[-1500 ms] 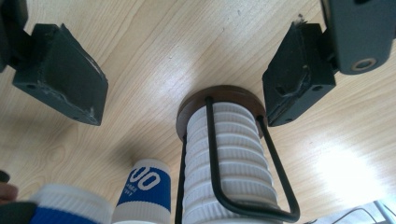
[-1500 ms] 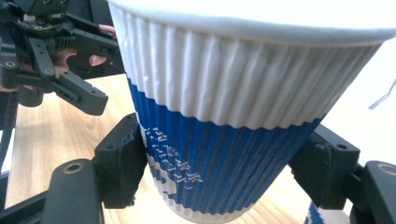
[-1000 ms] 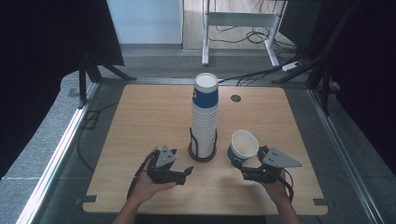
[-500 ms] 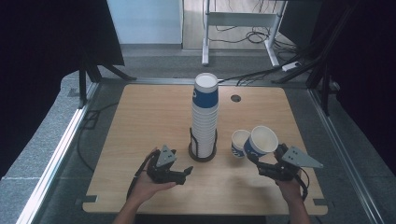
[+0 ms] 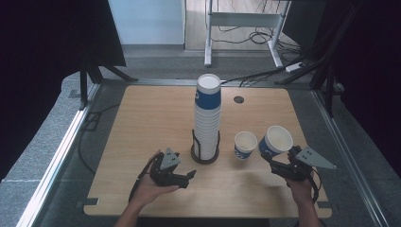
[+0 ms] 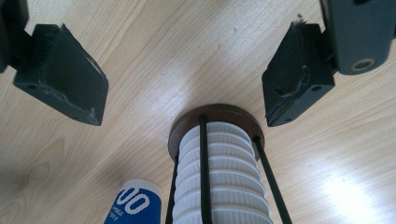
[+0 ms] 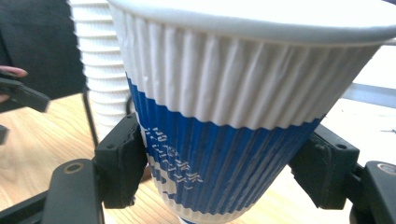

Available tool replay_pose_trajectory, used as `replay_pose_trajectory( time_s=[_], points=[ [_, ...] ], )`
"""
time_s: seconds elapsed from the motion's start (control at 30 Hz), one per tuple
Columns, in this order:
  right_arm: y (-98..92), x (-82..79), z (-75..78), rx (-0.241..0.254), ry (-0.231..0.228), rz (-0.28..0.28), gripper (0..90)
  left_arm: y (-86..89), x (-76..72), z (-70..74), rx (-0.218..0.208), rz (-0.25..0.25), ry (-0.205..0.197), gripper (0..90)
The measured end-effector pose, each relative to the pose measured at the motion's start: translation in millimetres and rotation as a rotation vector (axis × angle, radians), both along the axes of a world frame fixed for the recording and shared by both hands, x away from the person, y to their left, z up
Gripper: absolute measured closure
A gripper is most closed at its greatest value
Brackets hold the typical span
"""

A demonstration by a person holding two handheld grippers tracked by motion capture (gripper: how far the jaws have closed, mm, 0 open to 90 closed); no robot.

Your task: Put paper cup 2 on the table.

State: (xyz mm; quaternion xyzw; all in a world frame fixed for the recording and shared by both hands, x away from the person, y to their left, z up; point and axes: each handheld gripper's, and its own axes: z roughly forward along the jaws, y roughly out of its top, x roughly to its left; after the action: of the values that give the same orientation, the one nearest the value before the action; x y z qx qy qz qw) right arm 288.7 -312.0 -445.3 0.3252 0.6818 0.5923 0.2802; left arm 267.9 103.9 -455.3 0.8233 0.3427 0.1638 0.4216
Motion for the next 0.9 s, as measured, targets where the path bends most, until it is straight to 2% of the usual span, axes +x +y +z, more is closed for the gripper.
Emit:
replay_pose_trajectory(
  time_s=[0.13,0.27,0.43,0.47,0.57,0.7,0.9],
  points=[
    [-6.0,6.3,-9.8,0.013,0.025,-0.057,26.2,0.1,0.1,-0.4,0.003,0.000,0.001,14.8],
    [-9.5,8.8,-14.0,0.006,0.040,-0.078,26.2,-0.3,0.2,-0.5,0.002,-0.001,0.001,14.8],
    [-9.2,14.9,-22.9,-0.016,0.070,-0.098,26.2,-2.5,0.6,-2.9,0.013,-0.005,0.006,14.9],
    [-7.3,18.3,-26.6,-0.037,0.080,-0.112,26.2,-3.2,0.4,-3.4,0.014,-0.006,0.006,14.8],
    [-6.2,22.0,-29.6,-0.039,0.095,-0.124,26.2,-3.4,0.2,-3.3,0.014,-0.007,0.007,14.8],
    [-4.8,27.6,-34.8,-0.075,0.116,-0.152,26.2,-3.0,0.5,-3.2,0.012,-0.006,0.007,14.9],
    [-5.1,36.8,-43.9,-0.109,0.166,-0.185,26.1,-4.6,0.3,-4.4,0.019,-0.011,0.009,14.8]
  ],
)
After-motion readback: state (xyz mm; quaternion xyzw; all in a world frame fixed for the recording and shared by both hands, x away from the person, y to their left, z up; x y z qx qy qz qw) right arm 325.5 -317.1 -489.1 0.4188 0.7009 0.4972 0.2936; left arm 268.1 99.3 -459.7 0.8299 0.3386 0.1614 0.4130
